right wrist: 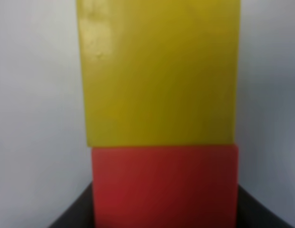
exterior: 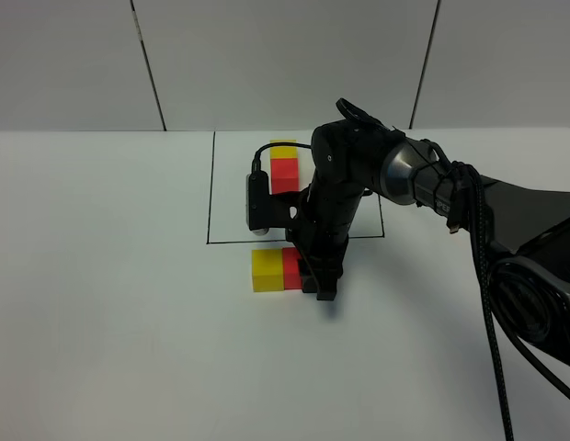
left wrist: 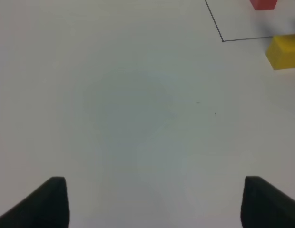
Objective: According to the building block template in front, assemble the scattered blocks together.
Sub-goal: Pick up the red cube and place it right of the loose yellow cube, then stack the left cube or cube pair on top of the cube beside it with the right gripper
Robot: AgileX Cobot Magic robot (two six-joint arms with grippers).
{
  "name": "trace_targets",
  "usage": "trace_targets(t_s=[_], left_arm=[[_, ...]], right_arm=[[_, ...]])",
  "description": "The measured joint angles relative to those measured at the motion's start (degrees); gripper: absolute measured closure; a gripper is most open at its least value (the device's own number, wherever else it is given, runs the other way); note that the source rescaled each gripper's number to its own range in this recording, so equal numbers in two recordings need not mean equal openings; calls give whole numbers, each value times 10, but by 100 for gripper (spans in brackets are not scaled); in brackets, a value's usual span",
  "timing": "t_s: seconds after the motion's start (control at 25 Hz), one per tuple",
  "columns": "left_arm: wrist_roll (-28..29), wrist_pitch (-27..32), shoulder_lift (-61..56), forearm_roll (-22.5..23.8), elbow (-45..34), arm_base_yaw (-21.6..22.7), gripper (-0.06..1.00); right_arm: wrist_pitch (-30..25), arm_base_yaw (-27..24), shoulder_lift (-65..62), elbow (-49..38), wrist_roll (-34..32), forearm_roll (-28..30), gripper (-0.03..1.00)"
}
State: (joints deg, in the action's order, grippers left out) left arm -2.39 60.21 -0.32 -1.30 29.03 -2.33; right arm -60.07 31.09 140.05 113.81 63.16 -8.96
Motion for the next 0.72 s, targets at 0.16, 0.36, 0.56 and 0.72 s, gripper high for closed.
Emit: trace_targets(t_s=[0.16, 0.36, 0.56, 0.72], left_arm=[[0, 0, 0, 0, 0, 0, 23], [0, 0, 0, 0, 0, 0, 23], [0, 0, 0, 0, 0, 0, 23], [0, 0, 0, 0, 0, 0, 23]], right_arm=[[-1, 0, 0, 0, -5, 0, 91], [-6, 2, -10, -1, -73, -6, 19], [-10, -6, -67, -2, -209, -6, -1], [5, -40, -127, -2, -379, 10, -2]])
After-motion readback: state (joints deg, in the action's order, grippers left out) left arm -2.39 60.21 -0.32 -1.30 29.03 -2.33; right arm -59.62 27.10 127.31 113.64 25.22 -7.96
